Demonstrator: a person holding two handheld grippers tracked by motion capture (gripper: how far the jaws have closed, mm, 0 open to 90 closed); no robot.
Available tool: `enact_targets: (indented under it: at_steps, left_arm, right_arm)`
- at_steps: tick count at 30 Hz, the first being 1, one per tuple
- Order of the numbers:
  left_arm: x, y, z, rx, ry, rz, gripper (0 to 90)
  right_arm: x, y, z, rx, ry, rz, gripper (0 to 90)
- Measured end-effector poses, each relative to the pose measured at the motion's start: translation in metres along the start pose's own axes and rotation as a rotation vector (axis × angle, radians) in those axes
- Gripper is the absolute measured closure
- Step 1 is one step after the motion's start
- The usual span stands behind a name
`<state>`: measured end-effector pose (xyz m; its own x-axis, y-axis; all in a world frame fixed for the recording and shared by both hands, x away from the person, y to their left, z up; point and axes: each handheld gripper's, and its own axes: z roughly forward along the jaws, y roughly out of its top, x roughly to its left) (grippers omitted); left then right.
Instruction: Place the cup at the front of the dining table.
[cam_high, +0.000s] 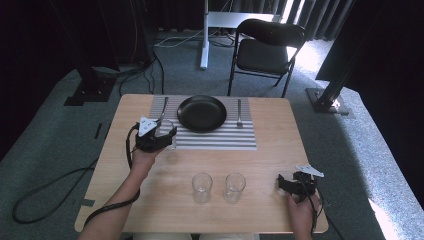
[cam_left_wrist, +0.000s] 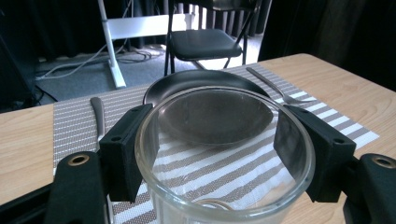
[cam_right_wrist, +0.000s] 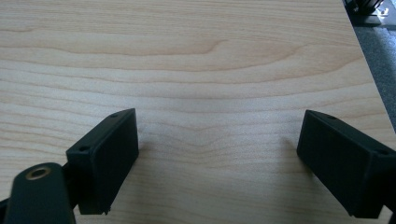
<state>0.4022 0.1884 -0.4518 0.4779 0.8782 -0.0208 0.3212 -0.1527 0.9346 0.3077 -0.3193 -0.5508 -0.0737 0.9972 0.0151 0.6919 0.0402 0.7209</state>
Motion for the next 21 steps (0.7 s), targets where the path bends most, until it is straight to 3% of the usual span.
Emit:
enact_targets:
  at_steps: [9, 11, 12, 21]
  left_arm:
    - [0.011, 0.006, 0.018, 0.014, 0.018, -0.034, 29.2]
    - [0.013, 0.006, 0.02, 0.018, 0.019, -0.03, 29.2]
    - [0.013, 0.005, 0.023, 0.013, 0.046, -0.021, 29.2]
    - [0.019, 0.007, 0.038, 0.035, 0.059, -0.029, 29.2]
  right_arm:
    - [0.0, 0.0, 0.0, 0.0, 0.0, 0.0, 12.1]
    - [0.0, 0.0, 0.0, 0.0, 0.0, 0.0, 12.0]
    - [0.0, 0.0, 0.0, 0.0, 0.0, 0.0, 12.1]
    - [0.0, 0.0, 0.0, 0.0, 0.0, 0.0, 12.1]
